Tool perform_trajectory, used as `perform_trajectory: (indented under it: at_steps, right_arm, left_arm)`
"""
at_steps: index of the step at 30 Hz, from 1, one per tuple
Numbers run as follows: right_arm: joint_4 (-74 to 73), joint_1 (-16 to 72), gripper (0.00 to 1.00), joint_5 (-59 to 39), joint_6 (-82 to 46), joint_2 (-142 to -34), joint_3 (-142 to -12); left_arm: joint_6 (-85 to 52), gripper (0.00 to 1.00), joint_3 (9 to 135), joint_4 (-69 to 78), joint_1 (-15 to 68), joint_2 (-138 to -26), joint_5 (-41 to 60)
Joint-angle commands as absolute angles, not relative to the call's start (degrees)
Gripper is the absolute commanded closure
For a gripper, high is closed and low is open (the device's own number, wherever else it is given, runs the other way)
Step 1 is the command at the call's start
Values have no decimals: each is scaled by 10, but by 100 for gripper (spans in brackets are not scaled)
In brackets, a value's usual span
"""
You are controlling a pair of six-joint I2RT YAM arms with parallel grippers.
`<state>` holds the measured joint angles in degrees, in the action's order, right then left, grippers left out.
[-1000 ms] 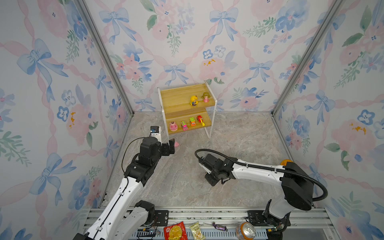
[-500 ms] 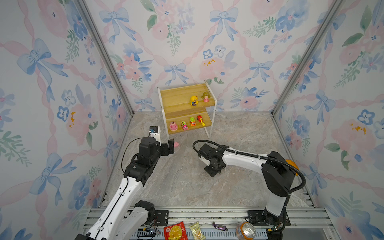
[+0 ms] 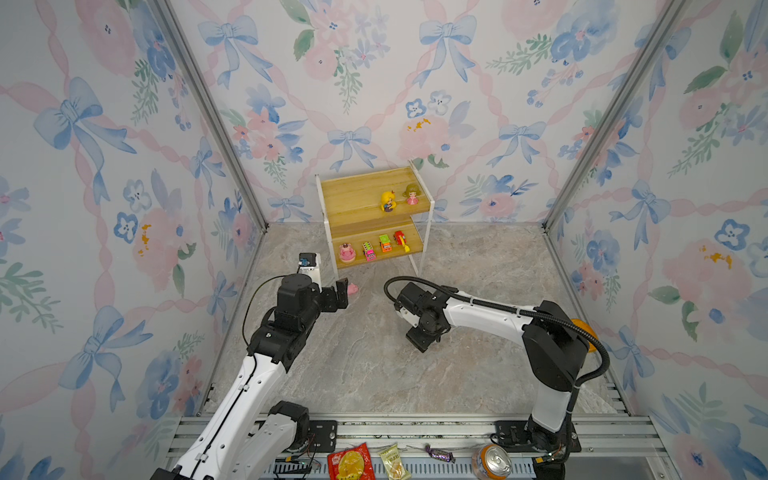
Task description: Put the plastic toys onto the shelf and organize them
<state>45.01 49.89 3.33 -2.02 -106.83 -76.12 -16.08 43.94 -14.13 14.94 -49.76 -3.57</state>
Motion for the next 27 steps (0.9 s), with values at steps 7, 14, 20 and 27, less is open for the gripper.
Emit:
perform_trajectory:
  at_steps: [7, 14, 20, 27]
  right_arm:
    - [384, 482, 21, -42, -39, -953, -738]
    - [295, 412, 9, -63, -103, -791, -666]
    - [202, 335, 3, -7, -160, -645, -562]
    - [163, 279, 3, -21, -192, -556, -495]
  left_arm:
    - [-151, 2, 417, -113, 171, -496, -38]
    - [-189, 2, 382, -79, 312, -497, -103]
    - [-232, 2, 243, 112, 429, -494, -151]
    - [-206, 2, 146, 351, 578, -593, -266]
